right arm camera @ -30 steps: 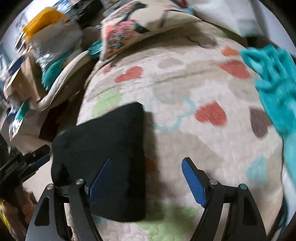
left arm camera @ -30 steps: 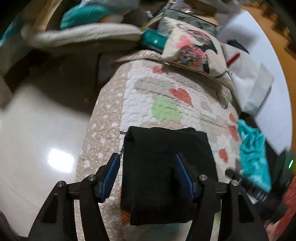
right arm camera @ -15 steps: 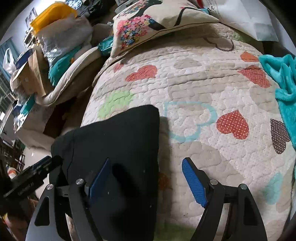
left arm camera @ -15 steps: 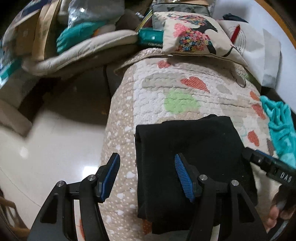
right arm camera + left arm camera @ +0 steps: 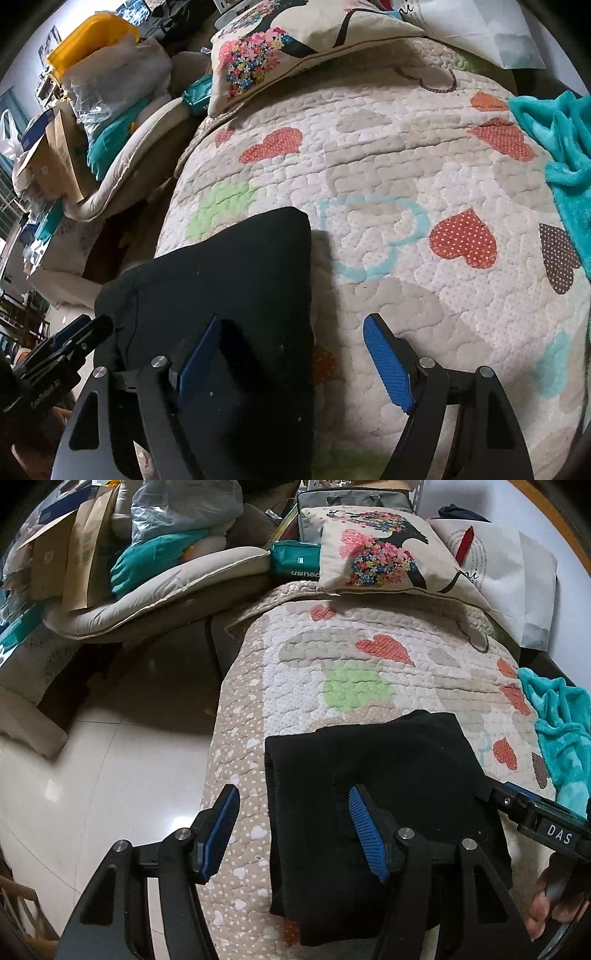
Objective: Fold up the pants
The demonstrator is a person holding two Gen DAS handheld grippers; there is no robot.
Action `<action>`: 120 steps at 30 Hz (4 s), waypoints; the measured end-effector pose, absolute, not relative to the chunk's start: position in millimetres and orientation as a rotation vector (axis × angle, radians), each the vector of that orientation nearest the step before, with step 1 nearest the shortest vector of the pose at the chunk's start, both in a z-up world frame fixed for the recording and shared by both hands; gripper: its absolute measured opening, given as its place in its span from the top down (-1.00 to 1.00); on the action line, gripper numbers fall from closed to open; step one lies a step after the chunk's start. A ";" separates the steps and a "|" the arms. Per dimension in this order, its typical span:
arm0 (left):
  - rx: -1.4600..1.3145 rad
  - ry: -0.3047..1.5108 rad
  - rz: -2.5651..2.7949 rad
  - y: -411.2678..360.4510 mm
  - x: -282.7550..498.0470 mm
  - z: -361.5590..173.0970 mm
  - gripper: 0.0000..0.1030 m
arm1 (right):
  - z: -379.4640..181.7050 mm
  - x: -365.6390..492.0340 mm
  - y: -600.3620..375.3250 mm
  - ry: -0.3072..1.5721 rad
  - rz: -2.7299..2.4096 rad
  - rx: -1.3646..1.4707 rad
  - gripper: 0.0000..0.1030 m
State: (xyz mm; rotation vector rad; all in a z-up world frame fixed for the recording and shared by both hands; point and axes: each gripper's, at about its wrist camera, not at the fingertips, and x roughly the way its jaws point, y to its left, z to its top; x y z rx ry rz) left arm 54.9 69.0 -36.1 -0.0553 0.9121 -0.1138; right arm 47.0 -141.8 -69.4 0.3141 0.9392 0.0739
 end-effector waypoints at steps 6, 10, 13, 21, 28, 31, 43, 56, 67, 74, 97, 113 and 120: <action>-0.059 0.910 -0.118 71.3 53.3 -35.6 -0.18 | -67.7 43.3 -143.4 0.933 0.065 0.319 -0.62; -0.073 0.921 -0.110 75.9 55.0 -37.3 -0.18 | -66.8 43.6 -141.9 0.928 0.070 0.312 -0.62; -0.084 0.931 -0.109 78.5 56.4 -39.0 -0.18 | -66.6 43.4 -139.9 0.922 0.076 0.302 -0.62; -0.093 0.946 -0.105 79.0 59.6 -43.1 -0.18 | -76.2 40.4 -148.8 0.933 0.083 0.334 -0.62; -0.221 0.972 -0.166 92.5 60.9 -48.8 -0.18 | -80.4 44.4 -152.1 0.929 0.108 0.378 -0.63; -0.335 0.987 -0.207 107.7 60.5 -55.0 -0.18 | -84.8 52.6 -151.4 0.935 0.144 0.423 -0.63; -0.751 1.143 -0.433 114.8 74.5 -113.3 -0.40 | -102.7 68.4 -150.5 0.985 0.221 0.533 -0.69; -0.520 1.089 -0.521 57.8 69.7 -81.7 0.02 | -100.8 88.0 -144.9 1.009 0.328 0.543 0.14; -0.567 1.069 -0.535 50.8 92.5 -68.9 0.03 | -68.7 90.9 -149.5 0.943 0.301 0.471 0.39; -0.488 0.999 -0.508 33.5 112.0 -50.4 0.03 | -52.1 109.2 -165.6 0.912 0.259 0.457 0.39; -0.425 1.060 -0.403 22.4 156.7 -64.3 -0.12 | -74.4 147.3 -179.2 0.911 0.149 0.402 0.16; -0.486 0.940 -0.437 32.2 154.9 -42.4 -0.16 | -53.8 173.2 -154.3 0.915 0.169 0.345 0.02; -0.470 0.990 -0.403 29.1 154.7 -60.4 -0.16 | -75.9 178.1 -160.0 0.947 0.158 0.422 0.03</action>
